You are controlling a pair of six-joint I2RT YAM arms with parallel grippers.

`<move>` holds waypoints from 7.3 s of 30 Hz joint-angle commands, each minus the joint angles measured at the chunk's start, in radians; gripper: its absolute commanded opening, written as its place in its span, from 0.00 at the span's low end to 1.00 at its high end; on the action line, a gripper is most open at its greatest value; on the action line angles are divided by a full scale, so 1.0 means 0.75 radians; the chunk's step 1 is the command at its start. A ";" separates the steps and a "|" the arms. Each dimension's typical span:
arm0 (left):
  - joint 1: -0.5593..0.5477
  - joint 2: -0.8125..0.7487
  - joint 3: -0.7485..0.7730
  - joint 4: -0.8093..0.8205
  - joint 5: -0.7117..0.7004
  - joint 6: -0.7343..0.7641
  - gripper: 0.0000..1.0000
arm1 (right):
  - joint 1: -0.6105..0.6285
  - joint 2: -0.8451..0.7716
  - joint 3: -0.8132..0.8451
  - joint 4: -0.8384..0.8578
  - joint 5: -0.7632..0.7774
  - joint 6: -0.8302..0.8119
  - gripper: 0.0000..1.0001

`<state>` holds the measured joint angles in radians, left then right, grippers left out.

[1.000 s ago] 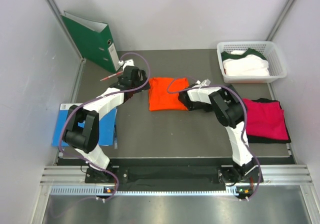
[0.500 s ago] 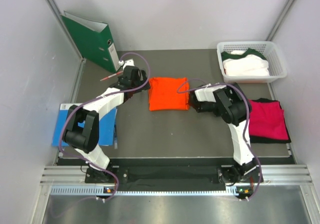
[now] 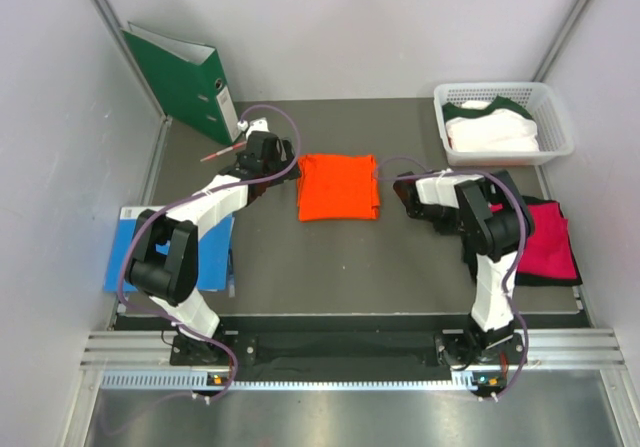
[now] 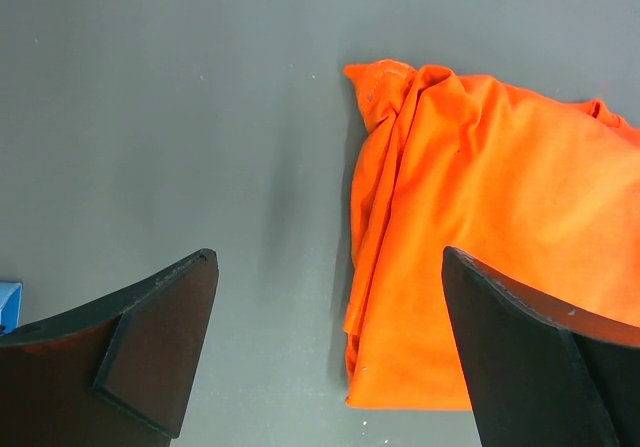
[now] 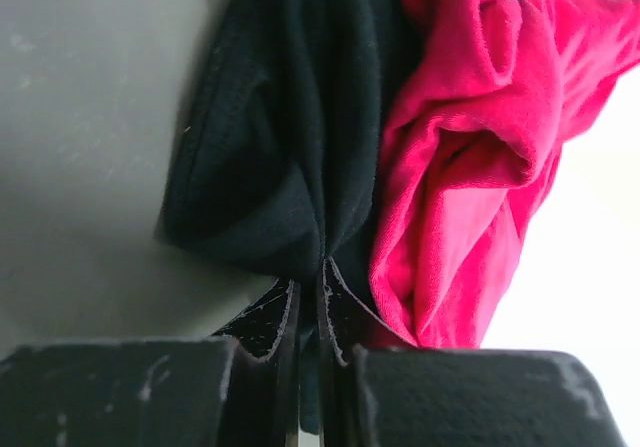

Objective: Fold and stack the t-shirts
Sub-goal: Put the neatly folded tshirt into the corner of the board with the right arm

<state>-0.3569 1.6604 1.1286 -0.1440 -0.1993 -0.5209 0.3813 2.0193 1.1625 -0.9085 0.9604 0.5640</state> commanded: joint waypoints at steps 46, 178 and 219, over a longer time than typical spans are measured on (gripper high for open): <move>0.005 0.091 -0.272 0.333 0.260 -0.046 0.91 | 0.281 -0.774 -0.063 0.859 -1.087 -0.100 0.86; 0.247 0.208 -0.030 -0.184 0.028 -0.046 0.98 | 0.207 -0.526 0.270 0.533 -1.369 -0.378 0.00; 0.222 0.314 -0.036 -0.123 0.198 -0.048 0.98 | -0.290 -0.770 -0.135 0.193 -0.767 -0.349 0.00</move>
<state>-0.1734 1.8507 1.1404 -0.2016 -0.1669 -0.5468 0.1745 1.4250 1.0153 -0.7483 0.2813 0.3141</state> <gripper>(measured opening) 0.976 0.049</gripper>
